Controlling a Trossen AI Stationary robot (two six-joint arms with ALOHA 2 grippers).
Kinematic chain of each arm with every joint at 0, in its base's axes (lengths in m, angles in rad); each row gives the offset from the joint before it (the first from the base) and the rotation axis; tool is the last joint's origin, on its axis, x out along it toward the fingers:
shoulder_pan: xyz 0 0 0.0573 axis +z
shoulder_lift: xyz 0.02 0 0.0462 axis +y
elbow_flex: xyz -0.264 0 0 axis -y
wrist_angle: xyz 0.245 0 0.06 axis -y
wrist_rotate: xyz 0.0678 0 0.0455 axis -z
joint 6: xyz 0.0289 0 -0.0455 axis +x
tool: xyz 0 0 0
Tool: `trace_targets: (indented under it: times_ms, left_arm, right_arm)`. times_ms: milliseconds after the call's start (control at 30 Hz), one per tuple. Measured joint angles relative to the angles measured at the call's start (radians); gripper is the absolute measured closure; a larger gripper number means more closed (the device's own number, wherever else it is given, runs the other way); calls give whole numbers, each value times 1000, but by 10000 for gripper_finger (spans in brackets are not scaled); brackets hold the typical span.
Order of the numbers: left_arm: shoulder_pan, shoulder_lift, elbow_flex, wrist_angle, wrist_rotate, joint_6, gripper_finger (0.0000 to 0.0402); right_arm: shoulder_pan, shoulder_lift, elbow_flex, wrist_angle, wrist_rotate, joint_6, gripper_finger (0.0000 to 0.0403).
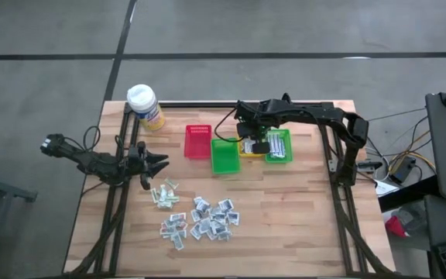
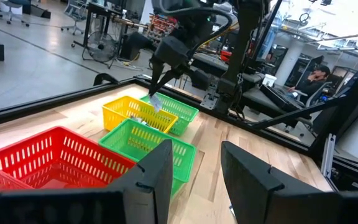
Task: Pick & Place First Aid Supplies
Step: Put the alcohol pad into the yellow basket
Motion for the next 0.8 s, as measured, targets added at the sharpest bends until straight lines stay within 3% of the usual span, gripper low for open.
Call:
trace_targets:
  times_ms: [800]
  left_arm:
    - [0,0,0,0,0,0,271]
  right_arm:
    - [-50,13,-119,206,-53,-82,394]
